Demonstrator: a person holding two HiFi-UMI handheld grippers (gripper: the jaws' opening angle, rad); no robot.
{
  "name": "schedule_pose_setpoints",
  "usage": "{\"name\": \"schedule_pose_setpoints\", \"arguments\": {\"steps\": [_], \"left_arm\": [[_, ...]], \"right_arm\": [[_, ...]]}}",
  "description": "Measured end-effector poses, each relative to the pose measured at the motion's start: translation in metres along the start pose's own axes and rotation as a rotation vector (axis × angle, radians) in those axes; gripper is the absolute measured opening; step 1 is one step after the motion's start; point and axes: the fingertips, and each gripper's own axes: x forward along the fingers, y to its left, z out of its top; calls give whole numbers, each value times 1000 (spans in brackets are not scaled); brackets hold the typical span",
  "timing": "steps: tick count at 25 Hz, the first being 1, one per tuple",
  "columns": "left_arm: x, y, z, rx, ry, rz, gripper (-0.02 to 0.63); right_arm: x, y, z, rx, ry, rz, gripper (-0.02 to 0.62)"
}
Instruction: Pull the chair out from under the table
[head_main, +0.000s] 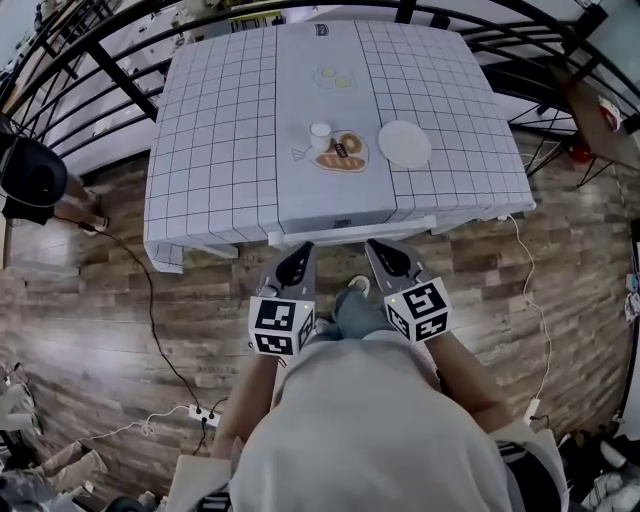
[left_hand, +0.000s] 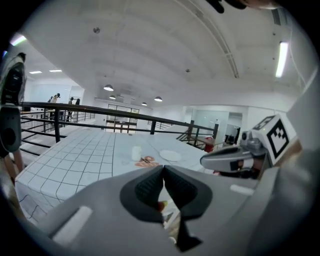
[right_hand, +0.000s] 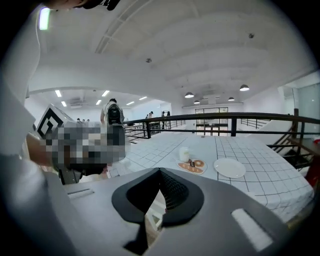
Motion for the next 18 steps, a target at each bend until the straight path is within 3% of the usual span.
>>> {"name": "schedule_pose_setpoints", "arguments": {"steps": [8, 14, 16, 18], "left_arm": [[34, -2, -4, 98, 127, -86, 16], [51, -16, -14, 256, 266, -223, 80], [54, -20, -18, 316, 321, -267, 100], [56, -25, -22, 380, 370, -315, 120]], "right_arm": [[17, -31, -4, -103, 121, 45, -2], [28, -31, -13, -226, 277, 176, 0], [30, -28, -18, -266, 336, 229, 49], [31, -27, -22, -317, 389, 277, 58]]}}
